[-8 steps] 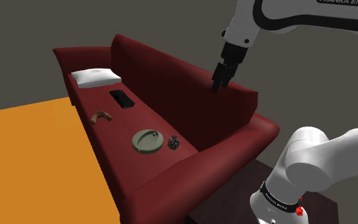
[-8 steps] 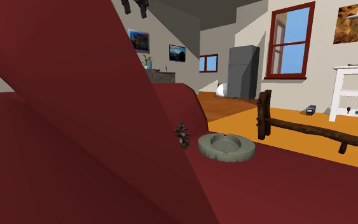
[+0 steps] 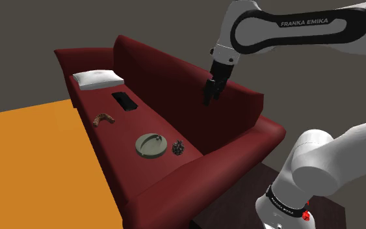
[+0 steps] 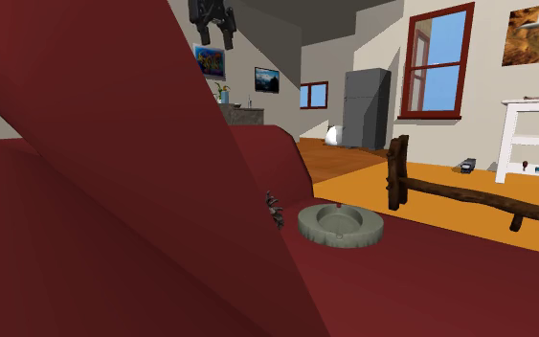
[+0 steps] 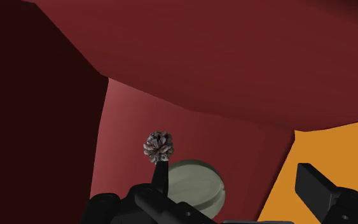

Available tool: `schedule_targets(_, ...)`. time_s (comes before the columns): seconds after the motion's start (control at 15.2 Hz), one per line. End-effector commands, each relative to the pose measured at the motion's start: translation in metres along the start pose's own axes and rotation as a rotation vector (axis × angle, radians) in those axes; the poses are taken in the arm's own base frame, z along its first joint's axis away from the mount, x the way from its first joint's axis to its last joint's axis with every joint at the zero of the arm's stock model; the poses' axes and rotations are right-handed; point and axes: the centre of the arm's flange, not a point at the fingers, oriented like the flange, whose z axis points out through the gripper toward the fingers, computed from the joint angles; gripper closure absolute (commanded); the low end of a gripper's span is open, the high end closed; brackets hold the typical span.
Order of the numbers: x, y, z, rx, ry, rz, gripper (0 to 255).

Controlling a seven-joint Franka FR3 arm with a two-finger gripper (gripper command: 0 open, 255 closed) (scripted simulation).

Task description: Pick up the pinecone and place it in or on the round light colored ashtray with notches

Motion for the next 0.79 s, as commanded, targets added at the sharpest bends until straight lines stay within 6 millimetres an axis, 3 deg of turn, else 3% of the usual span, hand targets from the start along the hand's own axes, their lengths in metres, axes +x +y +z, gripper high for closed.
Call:
schedule_targets(0.0,0.012,0.006,0.022,-0.004,-0.009,-0.007,0)
schedule_targets(0.73,0.088,0.034,0.147,-0.024,-0.064,-0.046,0)
